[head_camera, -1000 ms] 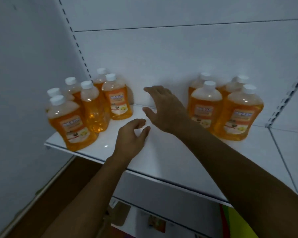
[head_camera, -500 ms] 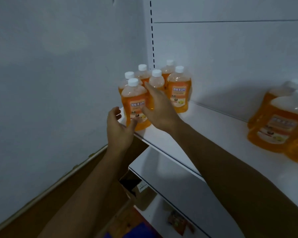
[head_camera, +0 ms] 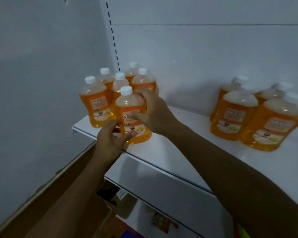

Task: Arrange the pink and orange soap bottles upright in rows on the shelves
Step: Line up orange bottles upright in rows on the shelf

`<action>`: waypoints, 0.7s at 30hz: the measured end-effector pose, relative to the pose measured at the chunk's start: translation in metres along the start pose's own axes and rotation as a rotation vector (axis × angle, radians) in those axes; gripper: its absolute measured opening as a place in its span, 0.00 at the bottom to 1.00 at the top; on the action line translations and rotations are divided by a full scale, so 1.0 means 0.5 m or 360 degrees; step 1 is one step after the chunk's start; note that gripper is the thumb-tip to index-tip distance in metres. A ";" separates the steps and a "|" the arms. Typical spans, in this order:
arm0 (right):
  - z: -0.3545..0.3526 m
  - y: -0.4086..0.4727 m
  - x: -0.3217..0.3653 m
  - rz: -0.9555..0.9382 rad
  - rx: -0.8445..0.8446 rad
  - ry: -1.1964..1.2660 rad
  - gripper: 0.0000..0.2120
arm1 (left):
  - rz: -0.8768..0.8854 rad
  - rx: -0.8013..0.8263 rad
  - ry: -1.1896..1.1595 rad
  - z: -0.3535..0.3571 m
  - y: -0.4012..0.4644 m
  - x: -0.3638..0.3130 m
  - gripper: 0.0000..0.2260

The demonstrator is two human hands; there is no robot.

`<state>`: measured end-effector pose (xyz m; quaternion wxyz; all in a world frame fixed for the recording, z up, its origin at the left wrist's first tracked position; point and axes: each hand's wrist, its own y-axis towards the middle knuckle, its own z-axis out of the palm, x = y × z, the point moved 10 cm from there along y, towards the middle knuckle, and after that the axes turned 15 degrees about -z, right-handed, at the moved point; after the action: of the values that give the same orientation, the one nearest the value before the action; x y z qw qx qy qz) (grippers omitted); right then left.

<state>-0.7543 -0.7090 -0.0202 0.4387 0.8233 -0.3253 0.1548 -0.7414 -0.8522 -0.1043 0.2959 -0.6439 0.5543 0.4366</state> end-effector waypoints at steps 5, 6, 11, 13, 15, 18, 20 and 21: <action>-0.150 -0.050 -0.025 0.0127 -0.0072 -0.0382 0.38 | 0.0293 0.0241 0.0068 0.147 0.016 -0.096 0.17; -0.177 -0.060 -0.030 0.0155 -0.0043 -0.0492 0.40 | 0.0343 0.0284 0.0089 0.176 0.018 -0.115 0.16; -0.273 -0.085 -0.052 0.0284 0.0103 -0.1097 0.34 | 0.0439 0.0418 0.0184 0.299 0.044 -0.170 0.18; -0.293 -0.079 -0.059 0.0296 0.0118 -0.1262 0.32 | 0.0458 0.0472 0.0184 0.332 0.058 -0.184 0.19; -0.307 -0.067 -0.071 0.0319 0.0141 -0.1374 0.31 | 0.0465 0.0499 0.0207 0.356 0.078 -0.194 0.19; -0.321 -0.047 -0.085 0.0327 0.0170 -0.1494 0.29 | 0.0492 0.0525 0.0230 0.384 0.107 -0.213 0.19; -0.329 -0.036 -0.096 0.0338 0.0198 -0.1582 0.28 | 0.0481 0.0551 0.0241 0.404 0.127 -0.221 0.19; -0.332 -0.033 -0.104 0.0355 0.0219 -0.1627 0.29 | 0.0470 0.0570 0.0254 0.415 0.135 -0.223 0.20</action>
<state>-0.7769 -0.5450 0.0356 0.1497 0.7810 -0.5725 -0.1997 -0.8564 -0.6361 -0.0902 0.2937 -0.5256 0.7325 0.3176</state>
